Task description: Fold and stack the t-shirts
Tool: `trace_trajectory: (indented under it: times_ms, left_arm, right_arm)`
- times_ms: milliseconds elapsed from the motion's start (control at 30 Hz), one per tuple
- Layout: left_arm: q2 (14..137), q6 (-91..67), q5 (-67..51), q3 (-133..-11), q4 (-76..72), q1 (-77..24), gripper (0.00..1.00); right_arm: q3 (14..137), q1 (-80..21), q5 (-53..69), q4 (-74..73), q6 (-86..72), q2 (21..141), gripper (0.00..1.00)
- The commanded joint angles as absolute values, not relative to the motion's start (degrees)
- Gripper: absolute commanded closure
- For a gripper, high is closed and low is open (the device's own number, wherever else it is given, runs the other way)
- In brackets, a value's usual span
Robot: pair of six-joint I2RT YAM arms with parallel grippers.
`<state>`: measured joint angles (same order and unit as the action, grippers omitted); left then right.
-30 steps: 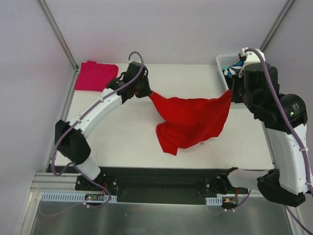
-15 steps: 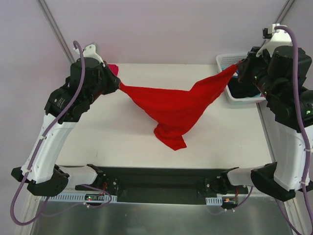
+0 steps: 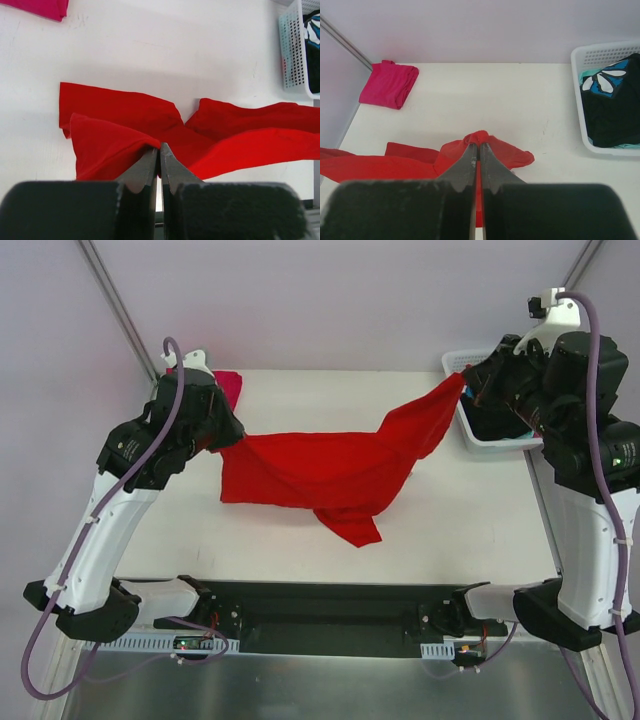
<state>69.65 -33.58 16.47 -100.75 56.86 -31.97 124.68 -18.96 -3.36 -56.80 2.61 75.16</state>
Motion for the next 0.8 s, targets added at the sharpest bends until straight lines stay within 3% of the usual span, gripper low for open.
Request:
trace_trajectory:
  times_ms: [0,400,533,767]
  left_arm:
    - [70.0,-35.0,14.2,-98.9,57.3,-32.8,1.0]
    - [74.9,-44.2,5.5,-65.4,38.5,-34.9,1.0]
    - [79.1,-45.0,4.7,-60.9,34.2,-35.2,1.0]
    - [88.1,-43.1,4.0,-63.4,30.8,-35.2,1.0]
  right_arm:
    - [124.2,-18.4,-1.2,-53.9,2.1,73.0,0.99]
    - [108.0,-18.4,2.5,-49.6,2.5,69.8,0.99]
    - [105.4,-18.4,2.7,-48.9,3.1,69.6,0.99]
    - [102.4,-18.4,3.7,-47.7,3.5,69.5,0.99]
